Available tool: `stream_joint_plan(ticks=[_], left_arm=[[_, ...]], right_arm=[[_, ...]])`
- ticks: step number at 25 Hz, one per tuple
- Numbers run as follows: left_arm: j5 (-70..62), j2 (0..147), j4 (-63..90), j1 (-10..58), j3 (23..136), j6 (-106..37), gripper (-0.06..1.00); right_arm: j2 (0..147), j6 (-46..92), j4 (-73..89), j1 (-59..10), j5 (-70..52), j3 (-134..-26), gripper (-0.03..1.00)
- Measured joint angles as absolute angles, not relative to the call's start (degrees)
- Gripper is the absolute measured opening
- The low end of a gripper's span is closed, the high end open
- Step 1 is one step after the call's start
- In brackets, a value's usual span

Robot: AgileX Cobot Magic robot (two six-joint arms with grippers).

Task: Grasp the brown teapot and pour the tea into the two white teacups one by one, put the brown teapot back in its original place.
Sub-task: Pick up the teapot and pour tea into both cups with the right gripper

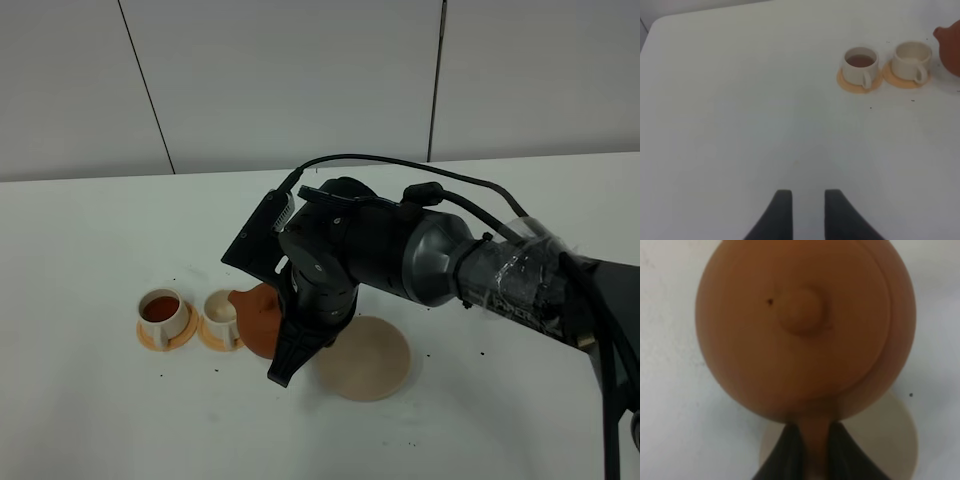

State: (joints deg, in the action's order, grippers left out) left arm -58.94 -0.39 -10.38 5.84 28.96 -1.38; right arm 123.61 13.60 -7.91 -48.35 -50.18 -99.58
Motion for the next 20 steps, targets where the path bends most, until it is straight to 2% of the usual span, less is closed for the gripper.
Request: stream_joint_plan(ticks=[20], left_arm=[[-58.9, -0.4, -10.4, 5.8, 29.0, -1.3, 0.23]], right_arm=[[123.6, 13.6, -20.1, -49.9, -51.5, -101.6, 0.09]])
